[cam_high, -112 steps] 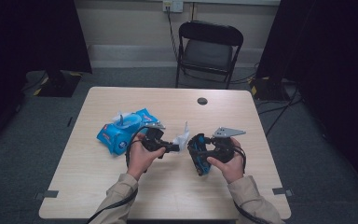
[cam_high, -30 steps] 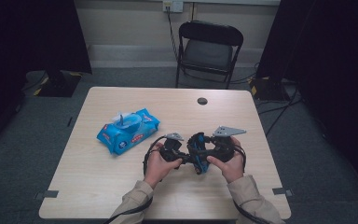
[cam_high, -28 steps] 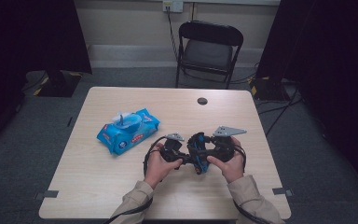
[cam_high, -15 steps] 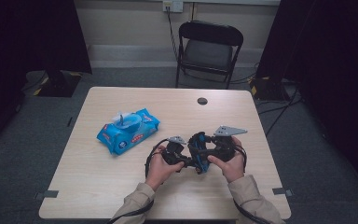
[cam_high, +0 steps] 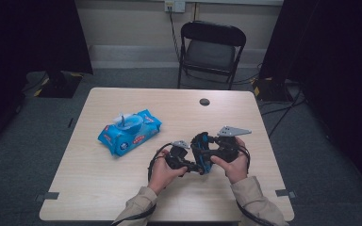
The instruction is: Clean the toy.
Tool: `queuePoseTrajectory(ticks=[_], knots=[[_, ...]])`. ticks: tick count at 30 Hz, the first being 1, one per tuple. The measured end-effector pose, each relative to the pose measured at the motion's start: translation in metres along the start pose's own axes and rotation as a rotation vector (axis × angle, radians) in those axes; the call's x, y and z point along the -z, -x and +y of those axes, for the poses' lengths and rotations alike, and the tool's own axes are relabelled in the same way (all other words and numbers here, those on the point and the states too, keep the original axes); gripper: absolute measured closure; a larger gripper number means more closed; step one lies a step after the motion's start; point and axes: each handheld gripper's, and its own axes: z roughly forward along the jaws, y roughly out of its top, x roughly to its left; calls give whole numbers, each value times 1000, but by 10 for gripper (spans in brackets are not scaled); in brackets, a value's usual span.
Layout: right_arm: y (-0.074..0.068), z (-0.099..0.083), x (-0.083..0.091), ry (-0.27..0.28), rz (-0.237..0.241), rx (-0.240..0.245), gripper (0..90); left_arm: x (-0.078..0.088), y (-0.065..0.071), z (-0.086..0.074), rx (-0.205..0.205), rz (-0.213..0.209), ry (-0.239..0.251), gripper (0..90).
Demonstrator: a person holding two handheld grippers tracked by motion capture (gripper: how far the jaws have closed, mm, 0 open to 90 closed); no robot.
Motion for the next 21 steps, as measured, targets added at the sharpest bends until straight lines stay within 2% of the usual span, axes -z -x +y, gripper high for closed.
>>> queuePoseTrajectory(ticks=[21], knots=[[6, 2, 5, 26, -30, -25, 255, -8, 6, -6, -7, -14, -40, 831]])
